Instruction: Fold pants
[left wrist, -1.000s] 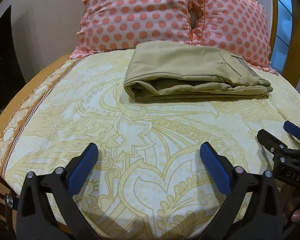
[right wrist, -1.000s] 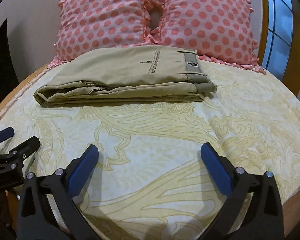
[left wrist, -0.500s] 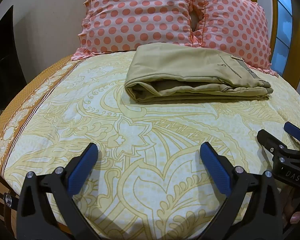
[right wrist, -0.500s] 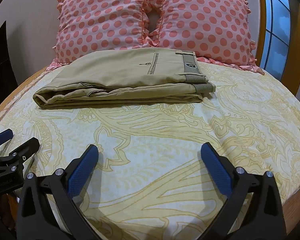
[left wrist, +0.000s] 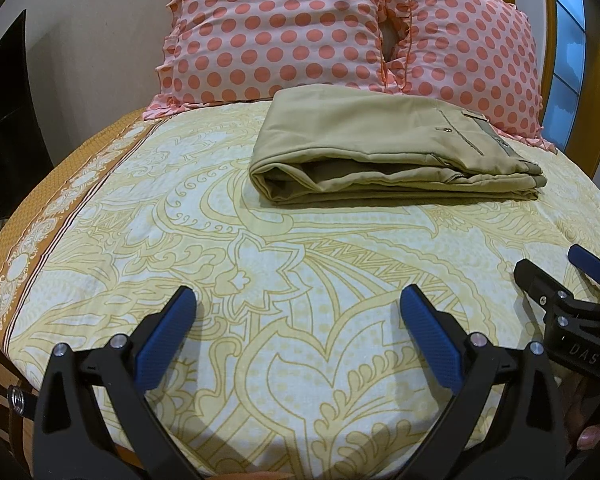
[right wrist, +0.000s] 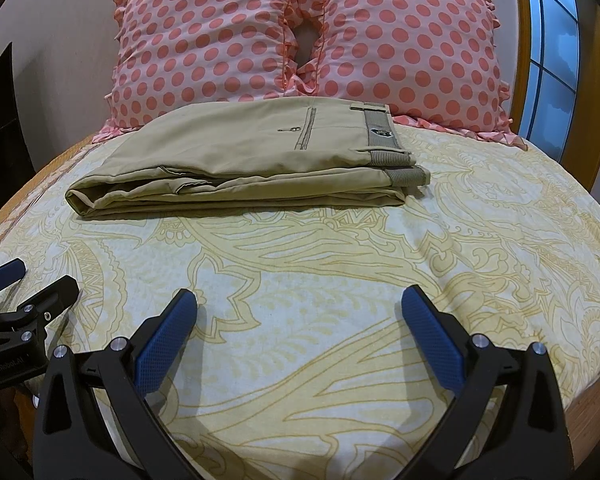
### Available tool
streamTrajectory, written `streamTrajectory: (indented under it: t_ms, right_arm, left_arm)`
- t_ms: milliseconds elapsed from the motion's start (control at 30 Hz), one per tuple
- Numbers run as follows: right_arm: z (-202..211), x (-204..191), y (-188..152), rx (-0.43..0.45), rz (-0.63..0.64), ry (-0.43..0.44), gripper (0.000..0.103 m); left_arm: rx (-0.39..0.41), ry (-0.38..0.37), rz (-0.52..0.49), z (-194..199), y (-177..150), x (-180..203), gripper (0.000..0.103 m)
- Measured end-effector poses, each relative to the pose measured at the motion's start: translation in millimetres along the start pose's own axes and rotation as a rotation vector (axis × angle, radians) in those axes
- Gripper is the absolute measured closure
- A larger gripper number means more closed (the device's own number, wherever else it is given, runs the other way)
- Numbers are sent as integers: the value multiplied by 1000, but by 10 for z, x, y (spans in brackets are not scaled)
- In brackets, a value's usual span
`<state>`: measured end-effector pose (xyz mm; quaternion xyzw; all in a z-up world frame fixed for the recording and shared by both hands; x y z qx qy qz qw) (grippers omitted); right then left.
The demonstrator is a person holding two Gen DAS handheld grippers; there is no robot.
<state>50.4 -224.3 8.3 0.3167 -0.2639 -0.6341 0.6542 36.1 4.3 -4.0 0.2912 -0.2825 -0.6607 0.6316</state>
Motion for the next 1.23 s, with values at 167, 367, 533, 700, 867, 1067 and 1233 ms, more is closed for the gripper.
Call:
streamTrajectory:
  t_ms: [167, 367, 533, 700, 867, 1067, 1233]
  right_arm:
    - [-4, 1, 1, 1, 0, 0, 1]
    - [-1, 6, 8, 3, 0, -1, 1]
    - [-4, 2, 6, 3, -1, -1, 1]
    - [-6, 1, 6, 4, -1, -2, 1]
    - [-10, 4, 11, 4, -1, -2, 1]
    - [-11, -3, 5, 6, -2, -3, 1]
    - [-16, -8, 4, 6, -3, -4, 1]
  left_arm:
    - [6, -1, -2, 2, -2, -5, 2]
    - [6, 0, -1, -3, 7, -1, 2]
    - [6, -1, -2, -4, 3, -5, 2]
    - [4, 0, -1, -4, 2, 6, 2]
    - [1, 1, 1, -5, 1, 21, 2]
    - [1, 0, -1, -5, 3, 14, 2]
    - [0, 1, 1, -6, 3, 16, 2]
Point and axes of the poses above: each gripper's, at about its wrist camera, not at the fingertips, and z roughly against the way its jaws point, x to its right, y to its top, the point moved 2 cm from there along -z, roughly the way its jaws point, and after that the axes turned 1 degree about -z, right-handed, at the moved point
